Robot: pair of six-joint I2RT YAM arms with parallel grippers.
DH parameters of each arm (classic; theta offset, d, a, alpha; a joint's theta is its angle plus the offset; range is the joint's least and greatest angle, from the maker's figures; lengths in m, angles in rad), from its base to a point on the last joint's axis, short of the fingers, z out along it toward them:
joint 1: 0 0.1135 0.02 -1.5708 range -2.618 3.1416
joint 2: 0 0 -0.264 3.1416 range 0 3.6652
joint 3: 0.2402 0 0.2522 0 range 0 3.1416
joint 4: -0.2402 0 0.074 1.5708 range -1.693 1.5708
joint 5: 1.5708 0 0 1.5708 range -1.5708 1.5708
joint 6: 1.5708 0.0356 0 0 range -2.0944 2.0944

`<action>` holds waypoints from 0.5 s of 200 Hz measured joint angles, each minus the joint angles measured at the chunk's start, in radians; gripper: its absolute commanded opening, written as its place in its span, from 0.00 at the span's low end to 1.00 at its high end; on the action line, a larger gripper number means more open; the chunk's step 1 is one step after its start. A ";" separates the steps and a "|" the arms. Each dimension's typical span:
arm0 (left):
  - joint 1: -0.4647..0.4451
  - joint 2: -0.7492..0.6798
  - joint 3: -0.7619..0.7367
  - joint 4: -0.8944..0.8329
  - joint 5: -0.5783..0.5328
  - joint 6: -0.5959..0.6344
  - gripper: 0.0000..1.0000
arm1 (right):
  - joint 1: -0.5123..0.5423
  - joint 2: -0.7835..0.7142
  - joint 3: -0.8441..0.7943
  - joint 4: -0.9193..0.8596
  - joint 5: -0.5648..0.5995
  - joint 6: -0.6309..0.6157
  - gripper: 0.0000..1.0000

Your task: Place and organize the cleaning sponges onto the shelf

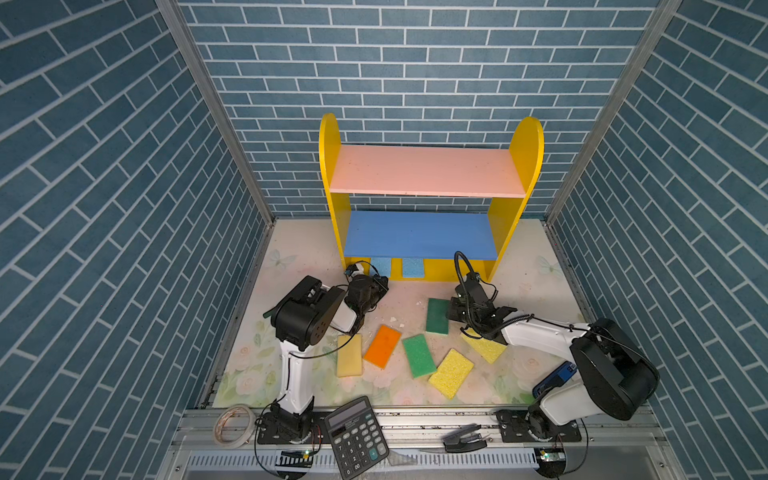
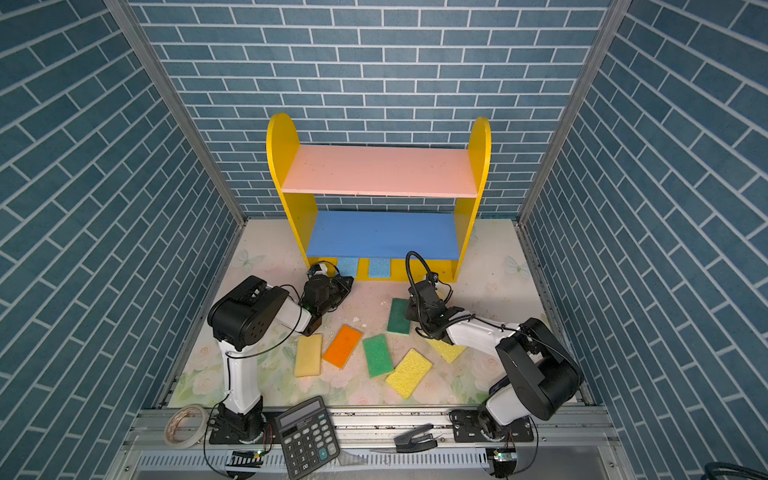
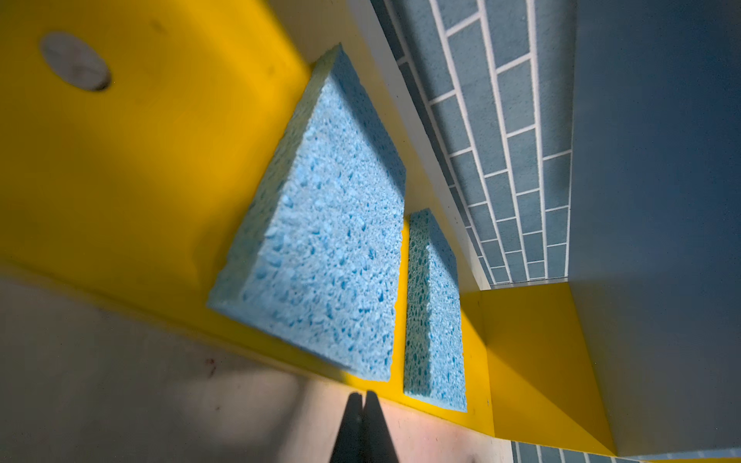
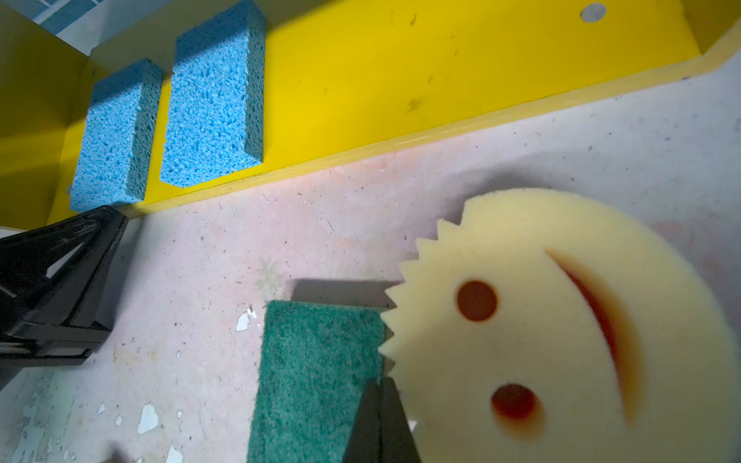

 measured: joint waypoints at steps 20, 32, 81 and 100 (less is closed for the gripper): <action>-0.001 0.005 0.022 -0.024 -0.001 0.005 0.00 | 0.000 0.000 -0.004 0.000 0.000 0.000 0.00; -0.001 0.008 0.031 -0.034 -0.002 0.006 0.00 | 0.000 0.000 -0.005 0.000 0.000 0.000 0.00; -0.002 0.015 0.045 -0.044 -0.003 0.011 0.01 | -0.001 0.000 -0.005 0.001 0.000 0.000 0.00; -0.002 0.019 0.046 -0.037 -0.004 0.011 0.01 | -0.002 0.000 -0.005 0.001 0.000 0.000 0.00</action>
